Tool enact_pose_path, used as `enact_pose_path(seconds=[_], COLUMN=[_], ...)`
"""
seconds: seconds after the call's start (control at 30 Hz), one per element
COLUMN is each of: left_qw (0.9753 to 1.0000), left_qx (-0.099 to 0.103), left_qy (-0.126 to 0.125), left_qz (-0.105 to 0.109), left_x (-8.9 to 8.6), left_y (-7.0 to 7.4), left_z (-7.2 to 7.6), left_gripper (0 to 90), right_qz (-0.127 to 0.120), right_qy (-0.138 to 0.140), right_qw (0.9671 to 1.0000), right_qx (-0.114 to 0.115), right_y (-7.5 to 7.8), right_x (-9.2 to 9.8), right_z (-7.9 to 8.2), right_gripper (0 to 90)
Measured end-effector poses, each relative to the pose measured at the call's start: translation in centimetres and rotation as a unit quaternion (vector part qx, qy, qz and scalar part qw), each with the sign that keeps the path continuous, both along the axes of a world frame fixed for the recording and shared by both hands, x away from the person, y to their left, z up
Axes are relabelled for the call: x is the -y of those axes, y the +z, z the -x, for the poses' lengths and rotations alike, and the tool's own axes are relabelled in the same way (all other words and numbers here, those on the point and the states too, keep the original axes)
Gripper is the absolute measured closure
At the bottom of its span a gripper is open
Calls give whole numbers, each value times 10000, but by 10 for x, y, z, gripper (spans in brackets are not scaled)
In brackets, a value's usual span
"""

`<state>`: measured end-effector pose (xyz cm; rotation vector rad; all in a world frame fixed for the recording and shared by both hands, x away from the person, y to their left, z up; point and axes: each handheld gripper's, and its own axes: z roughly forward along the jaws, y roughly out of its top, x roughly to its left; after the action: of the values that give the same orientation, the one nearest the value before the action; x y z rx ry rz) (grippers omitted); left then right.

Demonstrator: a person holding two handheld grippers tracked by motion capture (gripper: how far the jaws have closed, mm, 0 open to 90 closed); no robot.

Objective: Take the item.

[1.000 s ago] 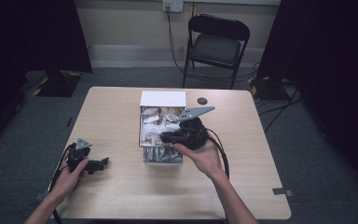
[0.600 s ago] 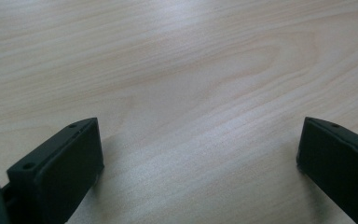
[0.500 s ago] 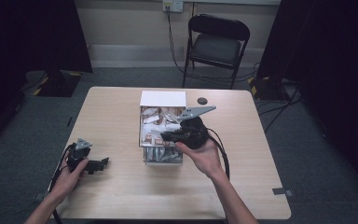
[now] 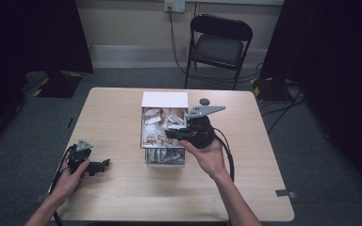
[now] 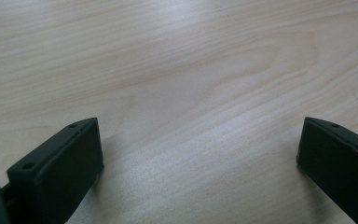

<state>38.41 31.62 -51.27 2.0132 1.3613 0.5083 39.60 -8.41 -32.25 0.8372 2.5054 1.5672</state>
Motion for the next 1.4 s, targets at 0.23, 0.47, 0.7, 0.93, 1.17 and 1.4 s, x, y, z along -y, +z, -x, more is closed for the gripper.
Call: enact_pose_path(seconds=[0.23, 0.47, 0.7, 0.93, 1.17, 1.4], left_qw=[10000, 10000, 10000, 10000, 10000, 10000], left_qx=[-1, -1, -1, 0, 0, -1], left_qy=[-1, -2, 3, 0, 0, 1], left_qz=[-1, -1, 2, 1, 0, 2], left_x=[0, 0, 0, 0, 0, 0], left_y=[0, 0, 0, 0, 0, 0], left_z=[0, 0, 0, 0, 0, 0], left_gripper=[0, 0, 0, 0, 0, 0], right_qz=[-74, -144, -218, -282, -351, -440], right_qy=[-32, -66, -81, -93, -130, -161], right_qw=[9999, 9998, 9994, 9990, 9985, 9976], right_qx=[75, 133, 254, 336, 397, 504], right_y=[3, 6, 12, 17, 23, 32], right_x=[3, 6, 7, 10, 13, 19], right_z=[2, 3, 7, 10, 14, 19], right_gripper=[900, 900, 900, 900, 900, 900])
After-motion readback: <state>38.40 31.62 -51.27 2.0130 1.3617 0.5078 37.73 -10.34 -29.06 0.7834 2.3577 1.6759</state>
